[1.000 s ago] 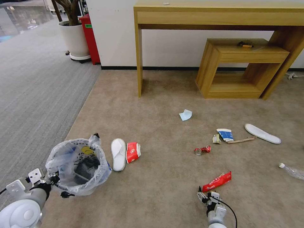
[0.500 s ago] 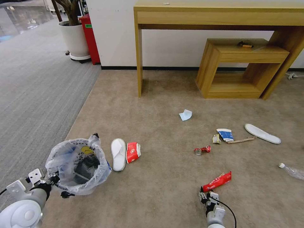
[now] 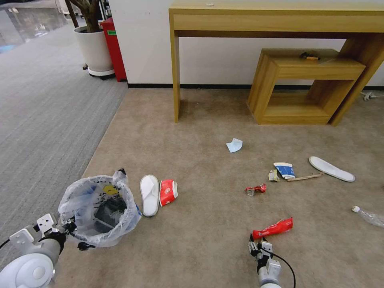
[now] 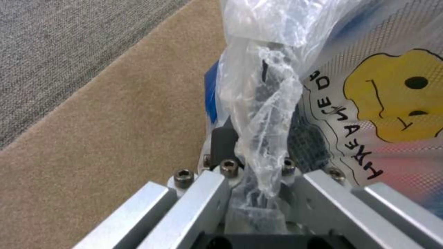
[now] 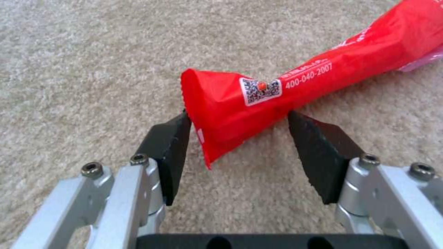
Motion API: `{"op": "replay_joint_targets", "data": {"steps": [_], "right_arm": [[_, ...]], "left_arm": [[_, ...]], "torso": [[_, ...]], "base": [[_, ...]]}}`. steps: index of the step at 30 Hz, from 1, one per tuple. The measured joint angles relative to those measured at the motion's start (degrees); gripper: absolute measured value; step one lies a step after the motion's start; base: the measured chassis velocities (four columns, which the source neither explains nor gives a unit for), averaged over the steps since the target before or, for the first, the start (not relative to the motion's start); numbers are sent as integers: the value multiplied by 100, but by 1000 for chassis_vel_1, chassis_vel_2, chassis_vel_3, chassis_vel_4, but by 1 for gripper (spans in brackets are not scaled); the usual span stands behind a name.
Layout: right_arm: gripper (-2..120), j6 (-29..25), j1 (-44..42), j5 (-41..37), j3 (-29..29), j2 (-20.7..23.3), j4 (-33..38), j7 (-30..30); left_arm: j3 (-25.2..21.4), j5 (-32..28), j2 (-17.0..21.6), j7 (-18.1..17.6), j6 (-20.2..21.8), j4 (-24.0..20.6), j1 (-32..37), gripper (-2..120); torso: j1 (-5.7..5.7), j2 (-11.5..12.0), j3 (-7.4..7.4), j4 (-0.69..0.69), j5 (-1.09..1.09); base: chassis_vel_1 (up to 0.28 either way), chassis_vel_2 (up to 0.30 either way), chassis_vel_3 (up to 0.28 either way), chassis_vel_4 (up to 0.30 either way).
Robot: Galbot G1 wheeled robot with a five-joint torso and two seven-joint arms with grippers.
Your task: Pick up the trash bin and place the garbage on the floor into it.
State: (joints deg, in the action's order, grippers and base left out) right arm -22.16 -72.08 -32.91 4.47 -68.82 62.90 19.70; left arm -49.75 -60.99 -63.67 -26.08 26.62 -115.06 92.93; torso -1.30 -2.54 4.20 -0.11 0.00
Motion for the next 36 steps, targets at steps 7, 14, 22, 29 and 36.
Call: {"op": "replay_joint_targets", "data": {"steps": [7,14,22,29,36], "right_arm": [[55,-39,24,83,6,-8,-120,-3],[63,-32,12,118,-11,-11,-117,1],[69,-18,24,125,-46,-4,-122,8],[73,-13,91,135,-84,-18,-147,6],[81,-36,240,199,-119,-91,-270,-14]], "left_arm": [[-25,17,-13,13,-17,-34,63,0],[-17,43,-48,14,-31,-40,52,0],[3,65,-71,25,-32,-40,36,0],[4,91,-72,55,-41,-17,44,0],[6,106,-71,84,-63,9,43,0]], "torso": [[0,0,0,0,0],[0,0,0,0,-1],[0,0,0,0,0],[0,0,0,0,0],[0,0,0,0,0]], "base": [[0,0,0,0],[0,0,0,0],[0,0,0,0],[0,0,0,0],[0,0,0,0]]}}
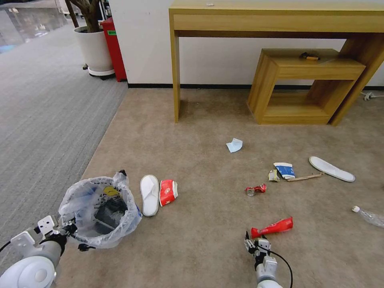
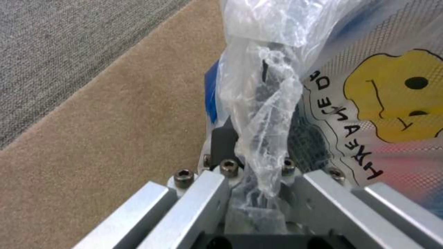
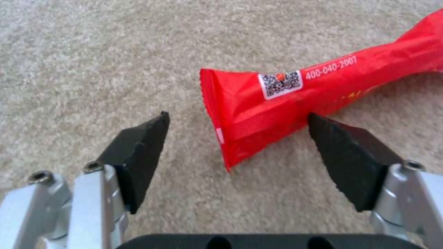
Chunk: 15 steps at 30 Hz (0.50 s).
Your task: Pick up the trash bin and place the garbage on the floor into it.
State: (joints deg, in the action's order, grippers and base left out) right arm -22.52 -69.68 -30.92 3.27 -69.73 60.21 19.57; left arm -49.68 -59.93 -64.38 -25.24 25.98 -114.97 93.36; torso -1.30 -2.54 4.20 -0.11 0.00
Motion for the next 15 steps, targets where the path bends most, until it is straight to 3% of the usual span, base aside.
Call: {"op": "replay_joint_targets", "data": {"steps": [5,15], "right_arm": [[87,27,88,12,-31,-36,-23,12],[85,35,239,77,76,-76,-287,87]], "left_arm": [[1,6,20,17,-20,28,-4,0],[1,62,24,63,-78,74,16,0]], "torso": [[0,0,0,0,0],[0,0,0,0,0]], "base": [[0,0,0,0],[0,0,0,0]]}}
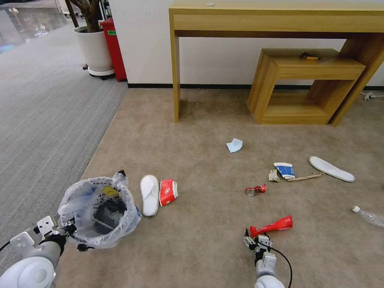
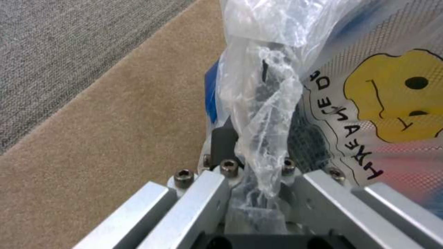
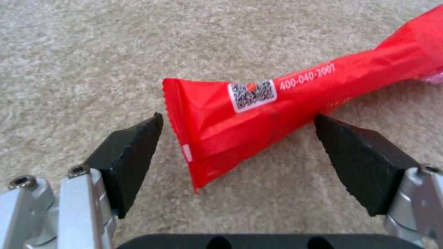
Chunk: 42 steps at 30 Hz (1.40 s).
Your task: Pick up the trash bin and place the garbage on the floor into it.
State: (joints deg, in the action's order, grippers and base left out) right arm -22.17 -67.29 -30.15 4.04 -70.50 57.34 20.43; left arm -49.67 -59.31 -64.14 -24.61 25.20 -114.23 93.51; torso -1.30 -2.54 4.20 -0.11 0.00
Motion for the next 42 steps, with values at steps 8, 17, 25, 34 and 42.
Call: {"op": "replay_joint_targets", "data": {"steps": [8,17,25,34,42], "right_arm": [[84,31,-10,-142,87,-23,40,61],[83,145,-159,-666,180,-143,272,154],[84,268,-203,-1031,252,-248,456,224],[84,227,41,-1104,237,-373,235,183],[84,225,273,-1112,165,-419,74,169]], "left_arm": [[22,23,-28,3,-3,-21,14,0],[22,92,-61,22,-28,-53,93,0],[35,103,-74,27,-47,-103,115,0],[16,134,-82,57,-98,-110,198,0],[29,180,-123,83,-124,-58,196,0]], "torso": [[0,0,0,0,0],[0,0,0,0,0],[0,0,0,0,0],[0,0,0,0,0],[0,0,0,1,0]], "base": [[0,0,0,0],[0,0,0,0],[0,0,0,0],[0,0,0,0],[0,0,0,0]]}}
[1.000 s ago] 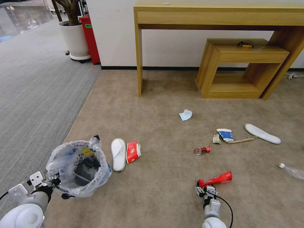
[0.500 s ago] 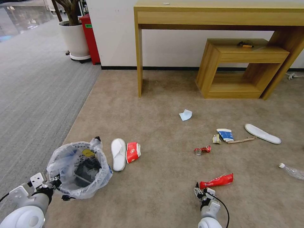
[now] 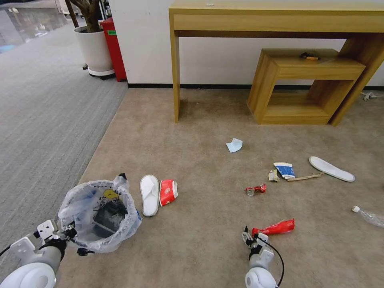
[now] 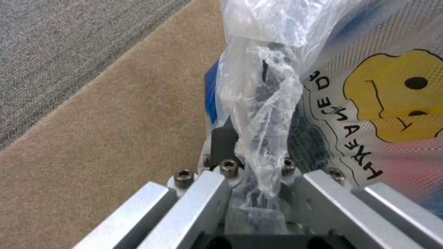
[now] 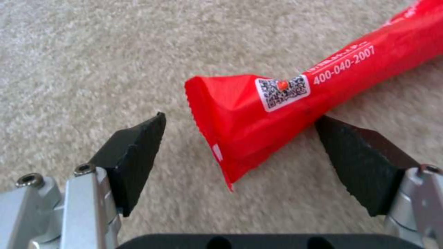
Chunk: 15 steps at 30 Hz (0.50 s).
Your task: Pick up the trash bin and place the garbage on the floor into it.
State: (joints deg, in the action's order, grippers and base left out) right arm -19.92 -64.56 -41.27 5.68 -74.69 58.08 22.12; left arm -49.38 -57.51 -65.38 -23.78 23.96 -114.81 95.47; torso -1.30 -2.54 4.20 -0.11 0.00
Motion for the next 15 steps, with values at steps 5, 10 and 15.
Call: {"op": "replay_joint_targets", "data": {"steps": [5,10,15], "right_arm": [[84,-2,152,51,-12,7,-119,-1],[78,-21,208,72,-1,12,-231,-11],[71,-73,245,109,-1,8,-340,-53]], "left_arm": [[9,8,-7,7,-16,45,-24,0],[10,15,-10,16,-30,54,-10,0],[3,20,-11,23,-53,54,5,0]], "torso": [[0,0,0,0,0],[0,0,0,0,0],[0,0,0,0,0]], "base": [[0,0,0,0],[0,0,0,0],[0,0,0,0]]}}
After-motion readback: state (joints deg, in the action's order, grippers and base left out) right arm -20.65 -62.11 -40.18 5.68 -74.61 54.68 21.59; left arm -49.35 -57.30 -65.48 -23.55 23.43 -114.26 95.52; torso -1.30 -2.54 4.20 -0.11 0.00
